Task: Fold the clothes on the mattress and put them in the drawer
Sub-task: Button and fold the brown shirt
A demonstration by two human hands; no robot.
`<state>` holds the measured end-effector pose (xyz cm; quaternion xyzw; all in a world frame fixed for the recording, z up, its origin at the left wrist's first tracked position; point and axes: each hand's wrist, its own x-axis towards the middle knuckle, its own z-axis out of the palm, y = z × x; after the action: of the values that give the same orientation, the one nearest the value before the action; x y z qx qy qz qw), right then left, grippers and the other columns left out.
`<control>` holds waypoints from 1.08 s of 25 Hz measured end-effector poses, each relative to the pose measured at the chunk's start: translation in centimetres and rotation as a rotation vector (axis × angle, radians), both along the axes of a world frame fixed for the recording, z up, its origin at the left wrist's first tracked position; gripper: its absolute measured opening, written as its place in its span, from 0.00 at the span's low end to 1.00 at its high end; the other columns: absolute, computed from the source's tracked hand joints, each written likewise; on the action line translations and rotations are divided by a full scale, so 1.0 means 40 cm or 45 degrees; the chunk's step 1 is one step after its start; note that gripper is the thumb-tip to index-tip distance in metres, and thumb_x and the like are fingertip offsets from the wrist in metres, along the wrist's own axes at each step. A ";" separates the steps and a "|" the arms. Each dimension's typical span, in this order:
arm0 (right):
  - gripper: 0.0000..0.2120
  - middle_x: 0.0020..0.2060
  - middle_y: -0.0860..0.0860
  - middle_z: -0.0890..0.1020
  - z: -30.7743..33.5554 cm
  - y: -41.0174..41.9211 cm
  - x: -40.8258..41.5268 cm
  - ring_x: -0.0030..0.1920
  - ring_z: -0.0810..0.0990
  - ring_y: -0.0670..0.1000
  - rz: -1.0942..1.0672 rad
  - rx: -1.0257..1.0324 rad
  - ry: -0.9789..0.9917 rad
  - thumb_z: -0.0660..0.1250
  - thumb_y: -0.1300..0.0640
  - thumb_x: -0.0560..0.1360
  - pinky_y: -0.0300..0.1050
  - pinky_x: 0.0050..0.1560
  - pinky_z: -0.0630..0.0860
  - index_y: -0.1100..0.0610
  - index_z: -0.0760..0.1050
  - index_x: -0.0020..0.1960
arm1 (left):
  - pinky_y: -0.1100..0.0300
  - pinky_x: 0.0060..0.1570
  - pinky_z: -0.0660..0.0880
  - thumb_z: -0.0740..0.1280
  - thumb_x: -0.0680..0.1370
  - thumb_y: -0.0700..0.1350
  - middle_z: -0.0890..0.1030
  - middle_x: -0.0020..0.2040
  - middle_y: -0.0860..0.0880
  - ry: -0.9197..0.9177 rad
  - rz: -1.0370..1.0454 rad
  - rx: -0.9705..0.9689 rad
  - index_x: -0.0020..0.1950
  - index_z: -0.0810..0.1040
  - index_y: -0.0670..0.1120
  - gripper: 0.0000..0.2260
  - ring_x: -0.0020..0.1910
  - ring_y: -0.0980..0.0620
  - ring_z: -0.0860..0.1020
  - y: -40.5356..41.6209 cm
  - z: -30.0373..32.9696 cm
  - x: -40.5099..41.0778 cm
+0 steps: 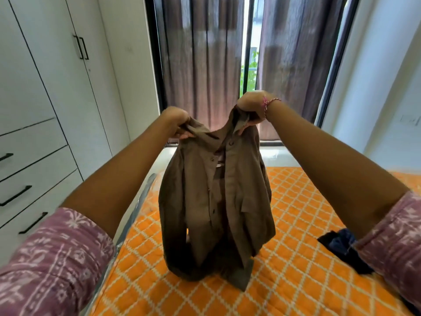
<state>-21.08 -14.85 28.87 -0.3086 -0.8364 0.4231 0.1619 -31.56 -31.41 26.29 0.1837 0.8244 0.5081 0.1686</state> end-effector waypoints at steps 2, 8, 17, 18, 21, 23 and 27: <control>0.11 0.38 0.57 0.73 -0.082 0.030 -0.057 0.34 0.73 0.54 -0.072 0.019 -0.122 0.56 0.63 0.80 0.42 0.19 0.75 0.59 0.67 0.38 | 0.66 0.21 0.72 0.60 0.80 0.38 0.76 0.22 0.46 -0.052 0.065 0.010 0.36 0.71 0.41 0.12 0.23 0.52 0.75 0.054 -0.080 -0.054; 0.29 0.54 0.60 0.78 -0.475 0.172 -0.217 0.55 0.77 0.60 -0.007 0.113 -0.035 0.62 0.61 0.67 0.51 0.54 0.76 0.58 0.66 0.69 | 0.58 0.54 0.74 0.68 0.74 0.52 0.73 0.66 0.46 -0.038 -0.310 0.172 0.78 0.49 0.49 0.39 0.62 0.50 0.72 0.200 -0.441 -0.191; 0.38 0.73 0.58 0.59 -1.010 0.008 -0.061 0.72 0.58 0.62 0.232 0.480 -1.095 0.63 0.52 0.76 0.67 0.65 0.62 0.49 0.44 0.78 | 0.36 0.69 0.55 0.60 0.76 0.65 0.42 0.78 0.41 0.389 -0.799 -1.358 0.78 0.51 0.54 0.36 0.76 0.38 0.43 0.141 -0.952 -0.040; 0.36 0.70 0.58 0.65 -1.030 0.002 -0.045 0.69 0.64 0.61 0.232 0.632 -1.054 0.60 0.55 0.78 0.62 0.63 0.66 0.53 0.43 0.78 | 0.39 0.69 0.57 0.59 0.77 0.64 0.45 0.78 0.41 0.464 -0.778 -1.368 0.77 0.53 0.53 0.33 0.76 0.38 0.46 0.138 -0.961 -0.038; 0.29 0.62 0.58 0.75 -1.059 -0.023 -0.002 0.62 0.74 0.60 0.337 0.680 -1.019 0.58 0.58 0.78 0.54 0.56 0.73 0.59 0.52 0.76 | 0.44 0.69 0.60 0.56 0.77 0.65 0.50 0.77 0.42 0.591 -0.828 -1.428 0.77 0.54 0.51 0.32 0.75 0.40 0.49 0.114 -0.965 -0.014; 0.28 0.59 0.59 0.78 -1.052 -0.045 0.038 0.59 0.77 0.61 0.381 0.586 -1.031 0.61 0.56 0.76 0.52 0.52 0.74 0.59 0.56 0.73 | 0.45 0.67 0.63 0.55 0.77 0.66 0.52 0.76 0.42 0.631 -0.896 -1.468 0.77 0.53 0.50 0.34 0.74 0.40 0.51 0.077 -0.968 0.015; 0.33 0.61 0.62 0.75 -1.024 -0.103 0.134 0.61 0.75 0.63 0.497 0.424 -1.106 0.63 0.57 0.74 0.52 0.54 0.73 0.58 0.52 0.74 | 0.47 0.62 0.68 0.55 0.77 0.66 0.58 0.73 0.41 0.703 -1.019 -1.497 0.77 0.53 0.48 0.35 0.71 0.40 0.58 -0.006 -0.954 0.094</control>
<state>-15.73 -18.98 -12.07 -0.2638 -0.9249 0.1387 -0.2362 -27.79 -31.66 -11.88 0.4689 0.8421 -0.1787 0.1977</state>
